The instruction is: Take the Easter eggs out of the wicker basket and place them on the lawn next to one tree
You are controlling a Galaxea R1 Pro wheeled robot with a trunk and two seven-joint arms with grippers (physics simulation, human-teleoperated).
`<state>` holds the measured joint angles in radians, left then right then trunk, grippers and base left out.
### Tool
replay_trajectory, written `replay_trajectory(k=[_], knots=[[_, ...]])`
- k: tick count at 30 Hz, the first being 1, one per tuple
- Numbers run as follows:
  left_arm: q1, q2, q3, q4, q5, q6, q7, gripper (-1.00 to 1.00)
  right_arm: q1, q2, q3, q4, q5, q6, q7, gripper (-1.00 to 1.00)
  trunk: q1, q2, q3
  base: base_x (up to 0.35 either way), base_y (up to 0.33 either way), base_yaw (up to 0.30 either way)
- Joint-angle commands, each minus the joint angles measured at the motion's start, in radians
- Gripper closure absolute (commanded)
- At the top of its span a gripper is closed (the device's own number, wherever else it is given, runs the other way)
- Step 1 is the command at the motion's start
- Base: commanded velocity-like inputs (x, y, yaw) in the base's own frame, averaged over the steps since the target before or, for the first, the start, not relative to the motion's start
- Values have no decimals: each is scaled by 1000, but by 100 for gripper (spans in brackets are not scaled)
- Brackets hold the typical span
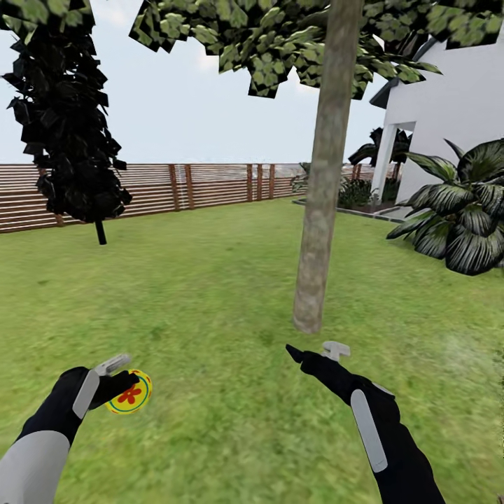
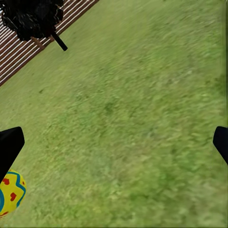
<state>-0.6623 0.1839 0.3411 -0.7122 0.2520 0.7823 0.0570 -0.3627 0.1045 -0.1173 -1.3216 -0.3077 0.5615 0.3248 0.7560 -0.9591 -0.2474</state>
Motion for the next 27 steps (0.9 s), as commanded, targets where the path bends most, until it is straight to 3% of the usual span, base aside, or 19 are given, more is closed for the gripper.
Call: replay_trajectory(k=[1, 16, 27], knots=[[0, 0, 1, -1, 10, 5, 6, 100, -1, 1, -3, -1, -4, 8, 3, -100, 1, -1, 0, 248, 203, -184], [0, -2, -1, -1, 10, 3, 7, 100, -1, 2, -2, 1, -4, 7, 3, -100, 1, -1, 18, 256, 156, -184], [0, 0, -1, -1, 9, 3, 6, 100, -1, 2, -3, 0, -4, 6, 6, -100, 1, -1, 28, 259, 19, -149]])
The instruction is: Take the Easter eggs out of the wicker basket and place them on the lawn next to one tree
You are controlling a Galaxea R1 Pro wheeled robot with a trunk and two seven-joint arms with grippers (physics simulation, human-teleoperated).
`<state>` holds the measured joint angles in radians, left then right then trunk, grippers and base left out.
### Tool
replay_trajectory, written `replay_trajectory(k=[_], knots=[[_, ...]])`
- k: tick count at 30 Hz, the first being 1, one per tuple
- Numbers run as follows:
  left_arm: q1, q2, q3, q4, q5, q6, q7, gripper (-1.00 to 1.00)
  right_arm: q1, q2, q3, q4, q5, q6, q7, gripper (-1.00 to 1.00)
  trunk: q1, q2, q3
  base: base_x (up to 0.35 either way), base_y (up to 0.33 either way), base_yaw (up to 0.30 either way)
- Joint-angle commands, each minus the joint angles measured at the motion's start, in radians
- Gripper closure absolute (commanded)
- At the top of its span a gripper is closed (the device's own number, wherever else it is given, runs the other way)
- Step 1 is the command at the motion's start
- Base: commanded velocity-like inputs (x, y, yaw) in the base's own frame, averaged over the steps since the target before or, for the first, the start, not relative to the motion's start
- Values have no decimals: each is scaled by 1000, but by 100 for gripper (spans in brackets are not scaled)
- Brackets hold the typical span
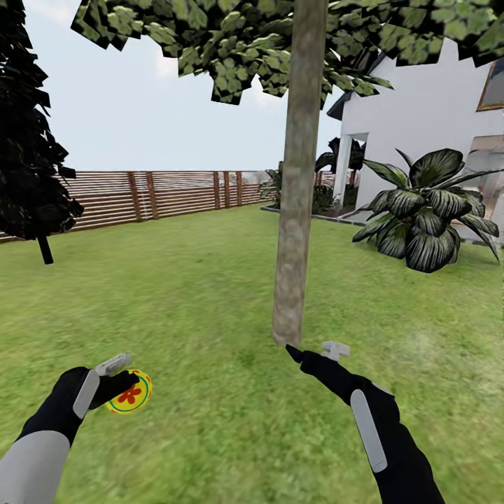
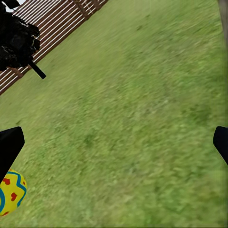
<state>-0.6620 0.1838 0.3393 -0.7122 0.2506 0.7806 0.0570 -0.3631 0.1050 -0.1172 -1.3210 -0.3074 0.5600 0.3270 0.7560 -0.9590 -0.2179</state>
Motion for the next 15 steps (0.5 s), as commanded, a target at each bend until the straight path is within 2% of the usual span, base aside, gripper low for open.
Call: replay_trajectory(k=[1, 15], knots=[[-1, 0, 1, -1, 10, 5, 6, 100, -1, 1, -3, 0, -4, 8, 3, -100, 1, -1, -1, 261, 0, -16], [-1, 0, 1, -1, 10, 5, 6, 100, -1, 2, -3, 0, -4, 8, 2, -100, 1, -1, -1, 258, 0, -6]])
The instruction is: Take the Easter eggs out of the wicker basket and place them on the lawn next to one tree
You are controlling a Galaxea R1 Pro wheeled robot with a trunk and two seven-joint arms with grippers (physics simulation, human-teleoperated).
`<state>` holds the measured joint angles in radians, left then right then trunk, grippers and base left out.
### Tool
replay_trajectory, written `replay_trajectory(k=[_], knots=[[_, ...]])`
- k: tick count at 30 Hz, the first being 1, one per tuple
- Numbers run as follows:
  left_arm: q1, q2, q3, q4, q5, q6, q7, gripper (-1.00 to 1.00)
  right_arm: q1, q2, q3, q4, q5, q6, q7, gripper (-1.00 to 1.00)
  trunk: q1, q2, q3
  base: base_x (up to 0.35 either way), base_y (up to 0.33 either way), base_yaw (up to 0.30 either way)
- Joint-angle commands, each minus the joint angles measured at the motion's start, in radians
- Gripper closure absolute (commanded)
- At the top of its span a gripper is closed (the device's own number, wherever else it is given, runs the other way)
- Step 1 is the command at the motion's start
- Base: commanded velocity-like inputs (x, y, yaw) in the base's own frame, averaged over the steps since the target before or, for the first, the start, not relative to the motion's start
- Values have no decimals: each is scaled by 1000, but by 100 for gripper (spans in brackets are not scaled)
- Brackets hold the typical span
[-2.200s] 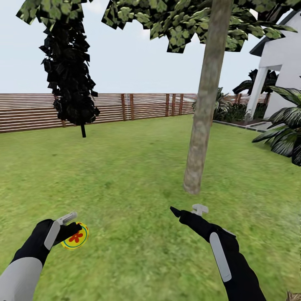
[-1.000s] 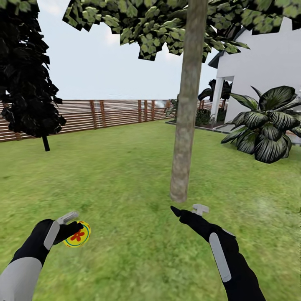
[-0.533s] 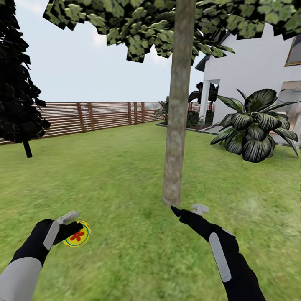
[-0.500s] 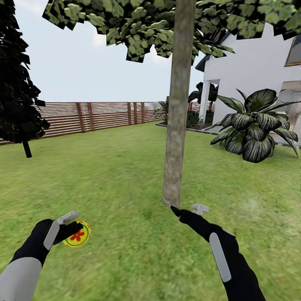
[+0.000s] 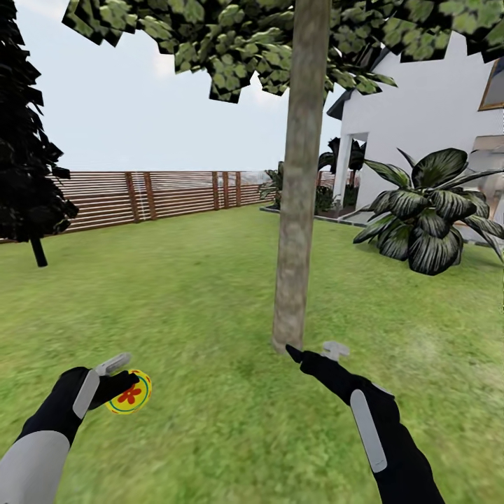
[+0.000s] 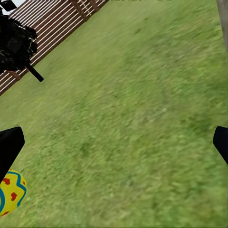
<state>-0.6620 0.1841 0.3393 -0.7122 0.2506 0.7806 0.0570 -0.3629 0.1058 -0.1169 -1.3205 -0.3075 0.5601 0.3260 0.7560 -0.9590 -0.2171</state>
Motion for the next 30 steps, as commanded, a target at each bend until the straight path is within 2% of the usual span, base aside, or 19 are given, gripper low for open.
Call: replay_trajectory(k=[1, 17, 20, 23, 30], knots=[[-1, 0, 1, -1, 10, 5, 6, 100, -1, 1, -3, -1, -4, 7, 4, -100, 1, -1, -1, 250, 0, -125], [-1, 0, 1, -1, 10, 5, 6, 100, -1, 2, -3, 0, -4, 6, 1, -100, 1, -1, 19, 221, 0, -180], [-1, 0, 1, -1, 10, 5, 6, 100, -1, 2, -4, 0, -4, 2, 0, -100, 1, -1, 20, 199, 0, -53], [-1, 0, 1, -1, 10, 5, 6, 100, -1, 1, -3, 0, -2, -40, -3, -100, 1, -1, 20, 198, 0, -8], [-1, 0, 2, -1, 10, 5, 6, 100, -1, 0, -3, 1, -3, -51, -1, -100, 1, -1, 20, 196, 0, -1]])
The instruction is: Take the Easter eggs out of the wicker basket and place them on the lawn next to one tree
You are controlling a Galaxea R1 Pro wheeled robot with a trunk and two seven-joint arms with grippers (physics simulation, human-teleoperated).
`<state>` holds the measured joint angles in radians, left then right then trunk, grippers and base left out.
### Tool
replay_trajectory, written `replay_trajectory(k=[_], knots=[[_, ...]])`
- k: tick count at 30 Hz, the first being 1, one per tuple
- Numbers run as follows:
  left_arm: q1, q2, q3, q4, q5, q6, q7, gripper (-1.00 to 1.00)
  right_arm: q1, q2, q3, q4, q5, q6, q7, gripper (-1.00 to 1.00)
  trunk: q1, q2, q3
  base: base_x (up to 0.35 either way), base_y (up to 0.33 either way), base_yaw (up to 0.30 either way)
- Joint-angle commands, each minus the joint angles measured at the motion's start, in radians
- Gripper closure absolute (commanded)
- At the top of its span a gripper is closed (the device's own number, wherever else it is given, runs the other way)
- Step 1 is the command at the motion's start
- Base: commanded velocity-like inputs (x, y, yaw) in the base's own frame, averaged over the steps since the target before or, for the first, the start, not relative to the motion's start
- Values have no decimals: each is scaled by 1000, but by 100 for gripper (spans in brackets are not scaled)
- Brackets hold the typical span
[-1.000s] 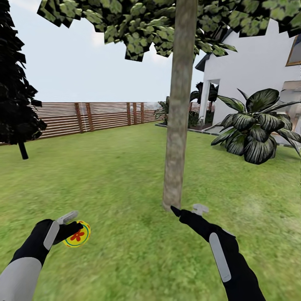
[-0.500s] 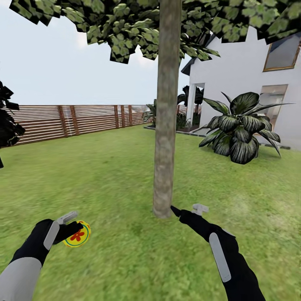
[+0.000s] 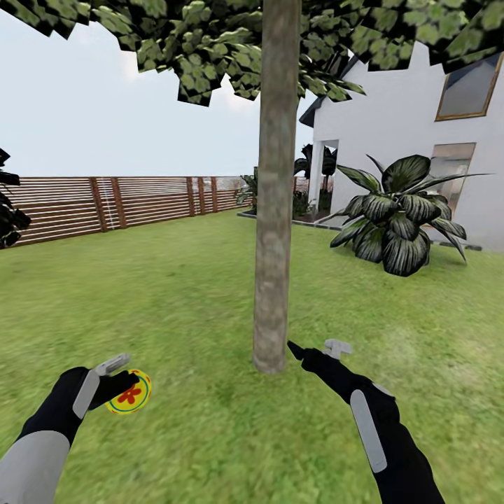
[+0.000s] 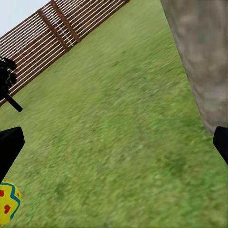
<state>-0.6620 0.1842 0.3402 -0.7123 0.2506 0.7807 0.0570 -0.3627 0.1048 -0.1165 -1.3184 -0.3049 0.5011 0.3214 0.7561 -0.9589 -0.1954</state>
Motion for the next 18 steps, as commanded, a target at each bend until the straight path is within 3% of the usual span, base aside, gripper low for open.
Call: replay_trajectory(k=[1, 18], knots=[[-1, 0, 2, -1, 10, 5, 6, 100, -1, 1, -3, -1, -5, 8, 4, -100, 1, -1, -1, 191, 0, 0], [-1, 0, 2, -1, 10, 5, 6, 100, -1, 2, -3, -1, -5, 10, 4, -100, 1, -1, 17, 181, 92, -175]])
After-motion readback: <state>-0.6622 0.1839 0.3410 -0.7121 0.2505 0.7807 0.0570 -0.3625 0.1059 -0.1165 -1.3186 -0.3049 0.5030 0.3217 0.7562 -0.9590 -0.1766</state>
